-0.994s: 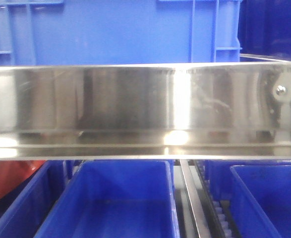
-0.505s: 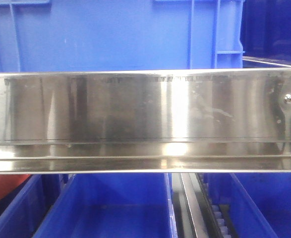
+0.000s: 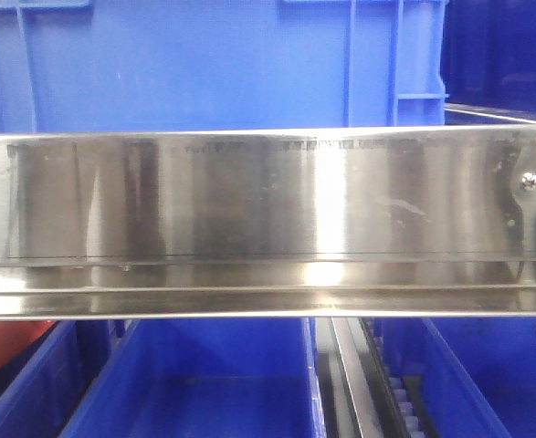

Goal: Place cylindrical capacitor in blue bin on shelf
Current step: 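Move left gripper over a blue bin and release orange cylinder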

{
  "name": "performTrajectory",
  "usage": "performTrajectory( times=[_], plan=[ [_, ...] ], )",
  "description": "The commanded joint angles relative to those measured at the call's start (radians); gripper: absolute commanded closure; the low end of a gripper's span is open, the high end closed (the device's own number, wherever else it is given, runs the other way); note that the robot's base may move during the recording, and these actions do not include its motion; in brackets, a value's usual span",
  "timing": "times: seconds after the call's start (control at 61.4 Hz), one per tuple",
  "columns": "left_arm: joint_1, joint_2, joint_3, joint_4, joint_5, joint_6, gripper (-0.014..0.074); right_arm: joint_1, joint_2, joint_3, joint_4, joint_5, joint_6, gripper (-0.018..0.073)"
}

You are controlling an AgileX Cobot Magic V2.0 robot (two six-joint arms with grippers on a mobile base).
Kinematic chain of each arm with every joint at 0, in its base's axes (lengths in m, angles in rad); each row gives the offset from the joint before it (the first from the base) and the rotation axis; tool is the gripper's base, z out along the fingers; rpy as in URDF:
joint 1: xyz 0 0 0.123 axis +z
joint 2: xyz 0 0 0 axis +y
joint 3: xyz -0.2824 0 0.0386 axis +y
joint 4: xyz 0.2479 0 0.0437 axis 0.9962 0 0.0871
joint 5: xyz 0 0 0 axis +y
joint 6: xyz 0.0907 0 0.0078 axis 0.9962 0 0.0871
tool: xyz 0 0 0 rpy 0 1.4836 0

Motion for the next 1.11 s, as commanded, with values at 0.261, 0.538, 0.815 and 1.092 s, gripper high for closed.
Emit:
performTrajectory(
  times=[0.261, 0.538, 0.815, 1.092],
  plan=[
    [-0.006, -0.005, -0.004, -0.005, -0.03, -0.002, 0.0707, 0.001, -0.004, 0.0, -0.008, -0.028, -0.001, 0.0649],
    [-0.006, -0.003, -0.004, -0.016, -0.058, -0.002, 0.0707, 0.001, -0.004, 0.0, -0.008, -0.028, -0.001, 0.0649],
    [-0.133, 0.184, -0.191, -0.028, -0.068, 0.082, 0.0707, 0.001, -0.004, 0.0, -0.008, -0.028, -0.001, 0.0649],
    [-0.381, 0.58, -0.527, -0.028, -0.035, 0.082, 0.0707, 0.001, -0.004, 0.0, -0.008, -0.028, -0.001, 0.0649]
  ],
)
